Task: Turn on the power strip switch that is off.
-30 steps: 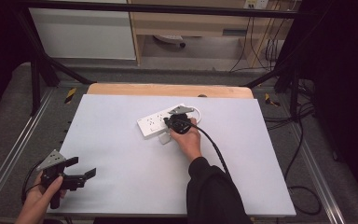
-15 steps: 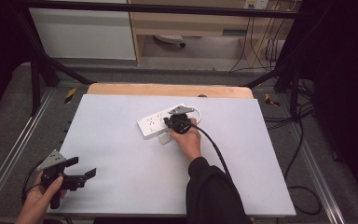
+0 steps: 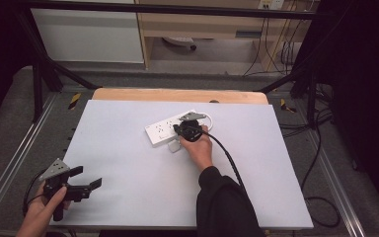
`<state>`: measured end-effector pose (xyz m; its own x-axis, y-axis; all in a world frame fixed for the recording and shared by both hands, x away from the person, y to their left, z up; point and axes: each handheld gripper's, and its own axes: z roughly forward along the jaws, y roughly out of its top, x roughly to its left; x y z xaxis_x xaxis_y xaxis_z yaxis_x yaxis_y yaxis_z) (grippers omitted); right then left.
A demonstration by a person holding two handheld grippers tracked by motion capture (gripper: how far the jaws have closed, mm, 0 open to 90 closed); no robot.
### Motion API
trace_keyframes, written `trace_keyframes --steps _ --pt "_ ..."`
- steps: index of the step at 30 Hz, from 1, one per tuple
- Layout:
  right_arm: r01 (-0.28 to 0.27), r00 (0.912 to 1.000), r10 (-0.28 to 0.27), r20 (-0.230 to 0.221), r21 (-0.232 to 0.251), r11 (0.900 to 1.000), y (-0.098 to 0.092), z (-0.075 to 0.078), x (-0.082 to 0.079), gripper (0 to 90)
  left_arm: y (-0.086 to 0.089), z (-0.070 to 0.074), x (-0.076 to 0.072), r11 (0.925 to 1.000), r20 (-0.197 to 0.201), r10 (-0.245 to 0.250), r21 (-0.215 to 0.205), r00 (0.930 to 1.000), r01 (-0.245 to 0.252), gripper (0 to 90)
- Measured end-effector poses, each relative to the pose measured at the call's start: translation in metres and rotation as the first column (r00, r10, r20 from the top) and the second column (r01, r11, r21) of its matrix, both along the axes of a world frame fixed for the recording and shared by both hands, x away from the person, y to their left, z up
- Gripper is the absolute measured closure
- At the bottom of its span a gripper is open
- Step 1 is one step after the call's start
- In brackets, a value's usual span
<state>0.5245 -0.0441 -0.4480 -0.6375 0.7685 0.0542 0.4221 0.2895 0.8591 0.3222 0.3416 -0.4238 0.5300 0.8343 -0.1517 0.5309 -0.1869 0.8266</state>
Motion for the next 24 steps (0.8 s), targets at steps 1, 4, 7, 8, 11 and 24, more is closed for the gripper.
trace_keyframes --steps 1,4,7,8,11,24 --pt "0.0 1.0 0.0 0.0 -0.001 1.0 0.0001 0.0001 0.0 90.0 0.0001 0.0 0.0 1.0 0.0 0.001 0.001 1.0 -0.001 7.4" --pt "0.002 1.0 -0.002 -0.001 0.001 1.0 0.0 0.0 0.0001 90.0 0.0001 0.0 0.0 1.0 0.0 0.001 0.001 1.0 -0.001 7.4" --pt "0.015 0.9999 -0.015 0.002 0.001 1.0 -0.0001 -0.0005 -0.0001 90.0 0.0 -0.0001 0.0 1.0 0.0 0.001 0.002 1.0 -0.001 7.4" --pt "0.018 0.9998 -0.018 -0.002 -0.006 1.0 -0.0003 -0.0011 0.0003 90.0 0.0 0.0 0.0 1.0 -0.001 0.0 0.002 1.0 0.0 7.4" --pt "0.037 0.9993 -0.036 -0.012 0.017 0.999 -0.0047 -0.0021 0.0014 90.0 -0.0002 0.0 0.0 1.0 -0.002 -0.001 0.002 1.0 0.001 7.4" --pt "0.038 0.9991 -0.037 -0.02 0.027 0.999 -0.0079 -0.0019 0.0016 90.0 0.0001 -0.0003 0.0003 1.0 -0.001 -0.001 0.001 1.0 0.001 7.4"
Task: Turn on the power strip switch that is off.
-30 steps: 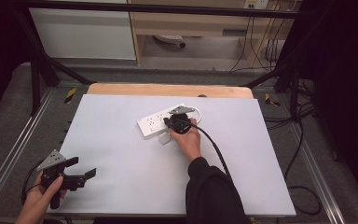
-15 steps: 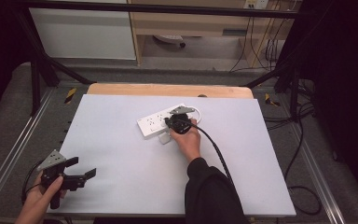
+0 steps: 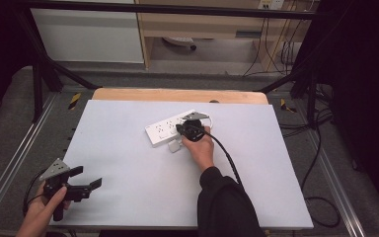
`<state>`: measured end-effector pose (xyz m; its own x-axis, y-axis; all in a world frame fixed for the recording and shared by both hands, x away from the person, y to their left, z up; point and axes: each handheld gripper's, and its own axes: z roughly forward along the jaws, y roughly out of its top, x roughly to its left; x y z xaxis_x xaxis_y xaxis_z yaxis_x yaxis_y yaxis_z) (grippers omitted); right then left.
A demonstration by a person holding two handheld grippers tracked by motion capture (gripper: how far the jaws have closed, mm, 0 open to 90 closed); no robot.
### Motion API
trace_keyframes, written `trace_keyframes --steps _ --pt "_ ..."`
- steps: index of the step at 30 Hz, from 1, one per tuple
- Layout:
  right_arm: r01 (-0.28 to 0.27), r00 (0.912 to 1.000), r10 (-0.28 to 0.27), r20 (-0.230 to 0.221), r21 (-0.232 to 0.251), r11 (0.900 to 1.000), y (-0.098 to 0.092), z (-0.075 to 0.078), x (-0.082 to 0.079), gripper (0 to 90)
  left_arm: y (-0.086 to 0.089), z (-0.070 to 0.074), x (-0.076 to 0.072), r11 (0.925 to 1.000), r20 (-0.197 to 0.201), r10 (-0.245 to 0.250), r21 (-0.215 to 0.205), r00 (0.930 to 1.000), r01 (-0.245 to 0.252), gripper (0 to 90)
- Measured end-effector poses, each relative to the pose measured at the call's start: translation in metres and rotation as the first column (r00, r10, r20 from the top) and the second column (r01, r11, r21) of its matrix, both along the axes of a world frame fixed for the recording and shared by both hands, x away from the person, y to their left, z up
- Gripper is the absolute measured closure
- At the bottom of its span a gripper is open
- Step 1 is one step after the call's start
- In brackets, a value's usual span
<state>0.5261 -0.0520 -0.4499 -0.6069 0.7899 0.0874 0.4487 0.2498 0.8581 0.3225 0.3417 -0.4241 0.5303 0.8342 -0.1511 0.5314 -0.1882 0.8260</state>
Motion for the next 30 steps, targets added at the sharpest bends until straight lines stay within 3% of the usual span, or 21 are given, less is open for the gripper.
trace_keyframes --steps 6,15,23,30 --pt "0.005 1.0 -0.005 0.002 0.008 1.0 -0.001 0.002 -0.001 90.0 0.0 0.0 0.0 1.0 0.0 -0.001 0.0 1.0 0.001 7.5" --pt "0.02 0.9996 -0.021 0.02 0.036 0.999 -0.003 0.016 -0.002 85.4 -0.001 0.0 0.0 1.0 -0.002 -0.004 0.003 1.0 0.004 7.6" --pt "0.034 0.9994 -0.034 0.009 0.057 0.998 -0.008 0.027 -0.005 75.2 -0.001 0.0 0.0 1.0 -0.004 -0.006 0.007 1.0 0.006 7.7" --pt "0.025 0.9997 -0.025 0.008 0.04 0.999 -0.012 0.036 -0.006 62.9 -0.001 0.0 0.0 0.9999 -0.006 -0.005 0.009 1.0 0.005 7.8"
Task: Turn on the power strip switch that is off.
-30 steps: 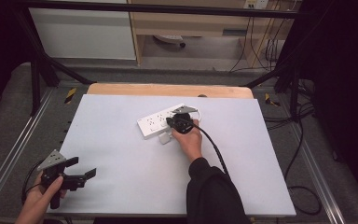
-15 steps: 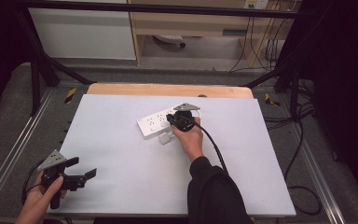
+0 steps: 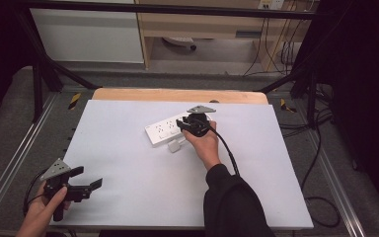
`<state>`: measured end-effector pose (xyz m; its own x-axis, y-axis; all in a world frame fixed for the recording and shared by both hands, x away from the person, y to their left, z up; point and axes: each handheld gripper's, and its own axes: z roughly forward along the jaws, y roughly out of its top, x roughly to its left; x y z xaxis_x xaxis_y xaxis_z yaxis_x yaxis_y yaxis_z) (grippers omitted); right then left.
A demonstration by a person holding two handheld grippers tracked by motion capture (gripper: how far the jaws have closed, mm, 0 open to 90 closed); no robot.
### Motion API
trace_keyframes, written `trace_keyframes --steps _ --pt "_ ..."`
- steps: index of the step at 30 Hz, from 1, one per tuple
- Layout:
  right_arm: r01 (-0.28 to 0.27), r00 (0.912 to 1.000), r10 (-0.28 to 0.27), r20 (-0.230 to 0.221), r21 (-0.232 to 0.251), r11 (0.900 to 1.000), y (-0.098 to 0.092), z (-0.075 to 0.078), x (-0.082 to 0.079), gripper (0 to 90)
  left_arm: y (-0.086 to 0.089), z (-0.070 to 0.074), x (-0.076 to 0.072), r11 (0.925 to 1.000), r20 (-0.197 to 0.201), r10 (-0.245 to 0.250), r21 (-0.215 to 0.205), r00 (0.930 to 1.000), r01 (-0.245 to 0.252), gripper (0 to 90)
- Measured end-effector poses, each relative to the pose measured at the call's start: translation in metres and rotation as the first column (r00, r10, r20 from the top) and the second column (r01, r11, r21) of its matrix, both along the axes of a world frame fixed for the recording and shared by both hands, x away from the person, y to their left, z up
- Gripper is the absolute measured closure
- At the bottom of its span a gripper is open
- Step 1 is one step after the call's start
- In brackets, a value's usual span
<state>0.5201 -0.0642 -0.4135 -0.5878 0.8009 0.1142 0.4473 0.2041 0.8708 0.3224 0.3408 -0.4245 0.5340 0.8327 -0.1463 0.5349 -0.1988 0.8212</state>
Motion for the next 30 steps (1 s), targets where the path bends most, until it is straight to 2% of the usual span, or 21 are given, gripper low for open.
trace_keyframes --steps 2,9,18,22,30 --pt "0.002 1.0 -0.002 -0.006 -0.015 1.0 -0.002 0.001 0.0 56.0 0.0 0.0 0.0 1.0 0.0 -0.001 0.0 1.0 0.001 7.8" --pt "0.016 0.9993 -0.017 -0.035 -0.028 0.999 -0.012 0.006 0.001 41.3 0.0 0.0 0.0 1.0 -0.002 -0.002 0.002 1.0 0.002 7.8" --pt "0.043 0.9967 -0.047 -0.066 -0.063 0.997 -0.015 0.01 0.0 14.7 -0.001 -0.001 0.0 1.0 -0.007 -0.004 0.005 1.0 0.004 7.8" --pt "0.049 0.9948 -0.053 -0.087 -0.047 0.998 -0.018 0.012 0.0 9.6 -0.001 -0.001 0.0 1.0 -0.007 -0.003 0.005 1.0 0.003 7.8" --pt "0.044 0.9946 -0.047 -0.093 -0.035 0.998 -0.024 0.019 -0.002 4.6 -0.001 -0.001 0.0 1.0 -0.009 -0.002 0.006 1.0 0.002 7.9"
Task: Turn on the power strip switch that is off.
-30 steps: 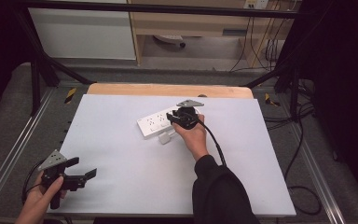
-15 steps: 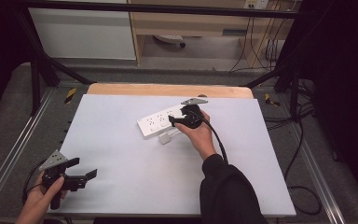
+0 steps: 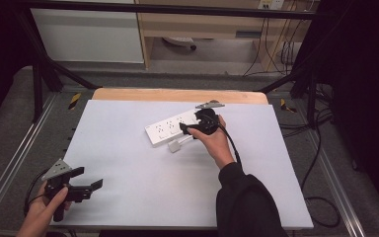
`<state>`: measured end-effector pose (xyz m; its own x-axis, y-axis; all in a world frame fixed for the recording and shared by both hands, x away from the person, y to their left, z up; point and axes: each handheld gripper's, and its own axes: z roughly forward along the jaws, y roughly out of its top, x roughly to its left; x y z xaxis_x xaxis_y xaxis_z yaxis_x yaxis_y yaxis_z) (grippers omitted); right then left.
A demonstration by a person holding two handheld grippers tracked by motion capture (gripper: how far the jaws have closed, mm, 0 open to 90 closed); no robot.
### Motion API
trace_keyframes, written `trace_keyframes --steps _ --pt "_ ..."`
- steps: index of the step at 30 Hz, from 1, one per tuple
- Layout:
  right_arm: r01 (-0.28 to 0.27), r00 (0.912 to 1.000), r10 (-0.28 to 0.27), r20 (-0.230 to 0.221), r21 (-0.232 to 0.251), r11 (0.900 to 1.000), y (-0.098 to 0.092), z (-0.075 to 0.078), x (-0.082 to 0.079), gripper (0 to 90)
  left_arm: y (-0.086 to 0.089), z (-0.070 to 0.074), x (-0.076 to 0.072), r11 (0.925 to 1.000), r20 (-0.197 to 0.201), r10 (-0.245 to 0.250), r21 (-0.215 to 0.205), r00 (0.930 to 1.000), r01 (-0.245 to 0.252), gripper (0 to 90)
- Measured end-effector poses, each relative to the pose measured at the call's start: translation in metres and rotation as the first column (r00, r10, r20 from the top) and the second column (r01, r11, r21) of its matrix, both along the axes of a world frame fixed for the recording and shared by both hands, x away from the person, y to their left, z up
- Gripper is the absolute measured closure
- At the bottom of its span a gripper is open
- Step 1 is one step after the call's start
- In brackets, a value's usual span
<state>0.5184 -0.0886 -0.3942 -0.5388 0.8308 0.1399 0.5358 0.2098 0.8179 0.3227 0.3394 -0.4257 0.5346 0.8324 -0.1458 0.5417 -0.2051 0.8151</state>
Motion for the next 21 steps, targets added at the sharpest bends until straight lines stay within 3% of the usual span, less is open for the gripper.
trace_keyframes --steps 6,21 --pt "0.002 1.0 -0.002 -0.002 0.011 1.0 -0.008 0.007 -0.003 4.6 0.0 0.0 0.0 1.0 0.002 -0.003 -0.001 1.0 0.003 7.8" --pt "0.005 0.9987 -0.007 0.051 0.04 0.999 -0.035 0.028 -0.023 4.8 0.0 0.0 0.0 1.0 -0.003 0.003 0.003 1.0 -0.003 7.8"
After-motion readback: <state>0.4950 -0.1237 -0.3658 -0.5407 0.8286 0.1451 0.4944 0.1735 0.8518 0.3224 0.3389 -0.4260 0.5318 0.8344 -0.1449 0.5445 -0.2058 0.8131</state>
